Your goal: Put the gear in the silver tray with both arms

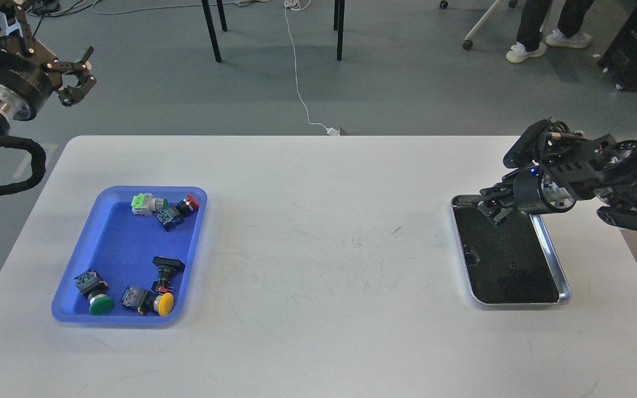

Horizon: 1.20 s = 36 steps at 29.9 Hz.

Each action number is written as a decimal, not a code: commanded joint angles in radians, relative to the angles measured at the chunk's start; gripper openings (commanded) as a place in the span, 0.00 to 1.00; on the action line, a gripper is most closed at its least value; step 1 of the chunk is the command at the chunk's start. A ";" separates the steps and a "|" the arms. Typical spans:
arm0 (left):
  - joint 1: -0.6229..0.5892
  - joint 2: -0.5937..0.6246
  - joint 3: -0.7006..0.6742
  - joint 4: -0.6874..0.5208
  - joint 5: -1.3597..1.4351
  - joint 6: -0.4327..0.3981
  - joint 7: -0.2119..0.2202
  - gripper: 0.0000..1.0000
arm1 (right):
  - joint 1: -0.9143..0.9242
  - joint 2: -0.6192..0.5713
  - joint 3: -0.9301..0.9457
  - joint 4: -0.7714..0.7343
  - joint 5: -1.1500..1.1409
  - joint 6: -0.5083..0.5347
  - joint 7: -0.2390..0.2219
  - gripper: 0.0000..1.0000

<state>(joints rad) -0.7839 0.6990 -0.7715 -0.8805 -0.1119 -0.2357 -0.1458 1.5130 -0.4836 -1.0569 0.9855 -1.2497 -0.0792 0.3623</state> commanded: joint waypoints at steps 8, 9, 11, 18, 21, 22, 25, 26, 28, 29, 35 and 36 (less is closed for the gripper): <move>0.000 -0.003 0.001 0.000 0.000 0.001 0.000 0.97 | -0.123 -0.018 0.015 -0.073 -0.017 -0.047 0.000 0.25; -0.001 -0.003 0.001 0.000 0.001 0.001 0.000 0.97 | -0.126 -0.018 0.015 -0.077 -0.017 -0.047 0.000 0.27; -0.003 -0.004 0.001 0.000 0.001 0.001 0.000 0.97 | -0.132 -0.018 0.015 -0.080 -0.017 -0.047 0.000 0.32; -0.011 -0.006 0.001 0.000 0.001 0.001 0.000 0.97 | -0.135 -0.029 0.015 -0.077 -0.017 -0.048 0.000 0.49; -0.011 -0.006 0.001 -0.002 0.001 0.003 0.000 0.97 | -0.132 -0.033 0.034 -0.074 -0.008 -0.056 0.003 0.63; -0.012 -0.006 0.001 0.000 0.001 0.003 0.000 0.97 | -0.129 -0.042 0.061 -0.073 -0.005 -0.060 0.003 0.68; -0.011 -0.003 0.001 0.000 0.001 0.001 0.003 0.97 | -0.126 -0.067 0.222 -0.074 0.004 -0.060 0.003 0.92; -0.012 -0.003 0.001 0.000 0.001 0.001 0.003 0.97 | -0.128 -0.076 0.277 -0.077 0.019 -0.059 0.001 0.97; -0.011 -0.003 0.001 0.000 0.001 -0.001 0.000 0.97 | -0.134 -0.104 0.424 -0.082 0.091 -0.056 0.001 0.98; -0.011 -0.003 0.001 0.000 0.001 -0.001 -0.001 0.98 | -0.140 -0.122 0.502 -0.083 0.149 -0.051 0.000 0.98; -0.012 -0.013 0.001 0.003 0.003 0.001 -0.001 0.98 | -0.203 -0.118 0.869 -0.145 0.363 -0.062 -0.002 0.98; -0.012 -0.013 0.004 0.008 0.005 0.001 -0.001 0.98 | -0.211 -0.103 0.929 -0.166 0.381 -0.062 -0.003 0.98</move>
<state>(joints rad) -0.7963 0.6902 -0.7717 -0.8781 -0.1096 -0.2356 -0.1476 1.3229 -0.6086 -0.2807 0.8625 -0.9274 -0.1322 0.3615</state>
